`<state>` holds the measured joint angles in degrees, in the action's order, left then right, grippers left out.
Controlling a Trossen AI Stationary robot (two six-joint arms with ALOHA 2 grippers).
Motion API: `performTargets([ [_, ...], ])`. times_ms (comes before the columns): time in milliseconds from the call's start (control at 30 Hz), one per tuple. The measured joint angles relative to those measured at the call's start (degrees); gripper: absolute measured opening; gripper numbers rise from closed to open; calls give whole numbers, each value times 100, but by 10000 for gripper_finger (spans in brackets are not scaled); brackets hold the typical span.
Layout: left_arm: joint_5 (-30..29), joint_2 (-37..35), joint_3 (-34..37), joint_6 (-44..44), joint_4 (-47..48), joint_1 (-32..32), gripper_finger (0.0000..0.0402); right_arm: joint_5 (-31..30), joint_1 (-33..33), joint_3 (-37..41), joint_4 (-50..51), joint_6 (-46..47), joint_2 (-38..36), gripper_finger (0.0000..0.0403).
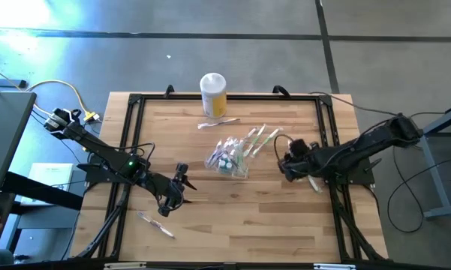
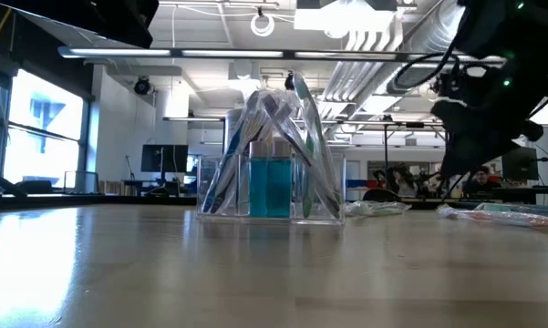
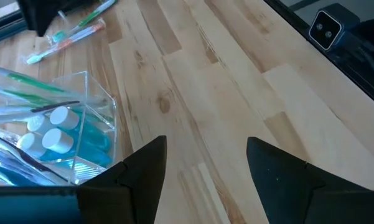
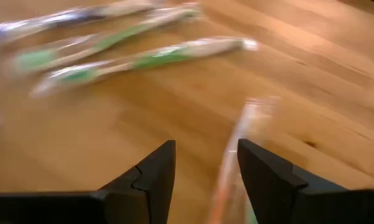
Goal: Pick & Place toothbrushing station
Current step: Put the orange toothbrush into the transparent organizer
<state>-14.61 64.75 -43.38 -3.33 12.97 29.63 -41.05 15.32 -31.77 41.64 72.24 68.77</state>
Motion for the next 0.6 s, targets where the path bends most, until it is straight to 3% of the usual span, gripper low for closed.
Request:
performTargets([
  [400,0,0,0,231,-2,0,214,958,-1201,0,90,557,0,162],
  [600,0,0,0,382,0,0,214,973,-1362,0,-203,575,203,162],
])
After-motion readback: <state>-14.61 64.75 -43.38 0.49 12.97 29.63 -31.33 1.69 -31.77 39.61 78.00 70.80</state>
